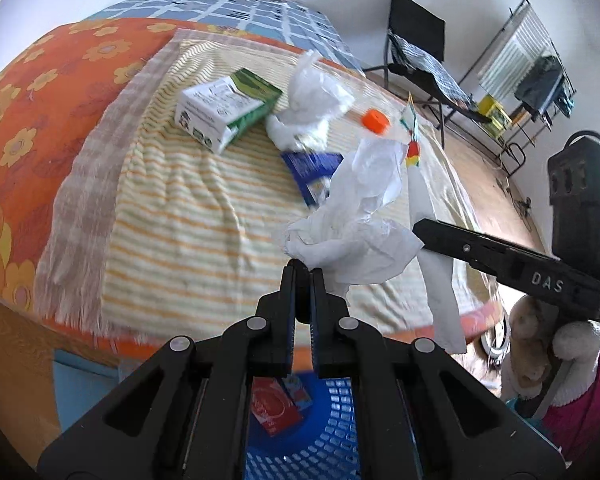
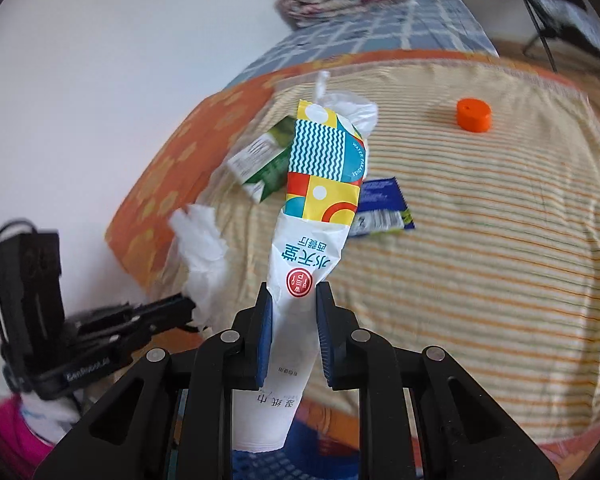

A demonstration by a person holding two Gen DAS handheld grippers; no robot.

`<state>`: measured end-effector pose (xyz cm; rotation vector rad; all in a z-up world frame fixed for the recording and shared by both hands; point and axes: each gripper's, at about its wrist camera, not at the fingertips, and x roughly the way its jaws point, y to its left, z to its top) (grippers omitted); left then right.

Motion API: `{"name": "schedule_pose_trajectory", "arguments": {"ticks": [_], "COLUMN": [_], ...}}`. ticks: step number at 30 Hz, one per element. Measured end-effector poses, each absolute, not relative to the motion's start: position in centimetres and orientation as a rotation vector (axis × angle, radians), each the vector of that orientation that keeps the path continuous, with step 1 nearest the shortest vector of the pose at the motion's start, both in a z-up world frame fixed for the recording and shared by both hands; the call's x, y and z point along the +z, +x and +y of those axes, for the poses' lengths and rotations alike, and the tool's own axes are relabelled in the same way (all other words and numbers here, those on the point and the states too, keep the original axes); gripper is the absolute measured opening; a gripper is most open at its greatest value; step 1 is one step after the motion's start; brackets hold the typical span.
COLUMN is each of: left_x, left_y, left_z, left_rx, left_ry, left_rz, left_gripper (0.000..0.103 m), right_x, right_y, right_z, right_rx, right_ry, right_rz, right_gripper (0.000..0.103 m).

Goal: Collect trash
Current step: 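Carry the plastic bag and wrapper over the blue basket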

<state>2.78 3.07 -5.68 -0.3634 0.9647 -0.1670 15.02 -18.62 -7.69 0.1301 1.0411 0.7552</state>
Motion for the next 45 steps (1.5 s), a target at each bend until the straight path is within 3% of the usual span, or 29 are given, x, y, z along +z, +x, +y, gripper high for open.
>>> {"name": "schedule_pose_trajectory", "arguments": {"ticks": [20,45], "left_x": [-8.8,-13.3], "left_y": [-5.9,-8.3], "left_z": [1.0,-0.9], "left_rx": [-0.173,-0.148], "left_ry": [-0.351,-0.297], "left_rz": [1.031,1.169], "left_gripper": [0.003,0.004], "right_x": [-8.5,-13.3], "right_y": [4.5,1.7], "right_z": [-21.3,-20.5], "right_rx": [0.791,0.785], "right_ry": [-0.014,-0.122], "right_rz": [0.940,1.015], "right_gripper": [0.019,0.021]}}
